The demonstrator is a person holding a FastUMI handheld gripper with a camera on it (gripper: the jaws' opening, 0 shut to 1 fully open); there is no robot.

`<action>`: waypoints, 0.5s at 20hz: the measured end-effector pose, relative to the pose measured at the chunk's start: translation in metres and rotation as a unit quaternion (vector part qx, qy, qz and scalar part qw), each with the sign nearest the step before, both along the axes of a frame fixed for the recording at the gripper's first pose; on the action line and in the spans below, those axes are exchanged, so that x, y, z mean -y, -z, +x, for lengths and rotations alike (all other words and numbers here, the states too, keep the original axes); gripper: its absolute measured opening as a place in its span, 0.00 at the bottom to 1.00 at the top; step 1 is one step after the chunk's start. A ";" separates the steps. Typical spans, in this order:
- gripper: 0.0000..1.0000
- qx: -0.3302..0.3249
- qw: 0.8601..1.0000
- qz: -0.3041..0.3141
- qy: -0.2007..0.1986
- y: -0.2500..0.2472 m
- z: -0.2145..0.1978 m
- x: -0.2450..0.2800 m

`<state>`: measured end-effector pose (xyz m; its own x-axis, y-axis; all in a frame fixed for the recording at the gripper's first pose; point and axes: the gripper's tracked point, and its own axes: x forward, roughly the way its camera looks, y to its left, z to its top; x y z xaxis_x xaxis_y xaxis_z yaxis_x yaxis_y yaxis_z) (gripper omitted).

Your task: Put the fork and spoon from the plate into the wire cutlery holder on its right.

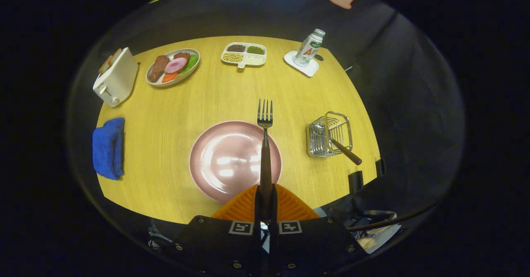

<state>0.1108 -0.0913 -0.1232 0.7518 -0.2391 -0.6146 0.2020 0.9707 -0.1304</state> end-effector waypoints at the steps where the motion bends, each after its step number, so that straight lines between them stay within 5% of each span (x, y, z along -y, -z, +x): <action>1: 0.08 0.000 1.000 0.004 0.011 -0.002 0.000 0.011; 10: 0.08 -0.005 0.995 0.047 0.088 -0.004 -0.006 0.092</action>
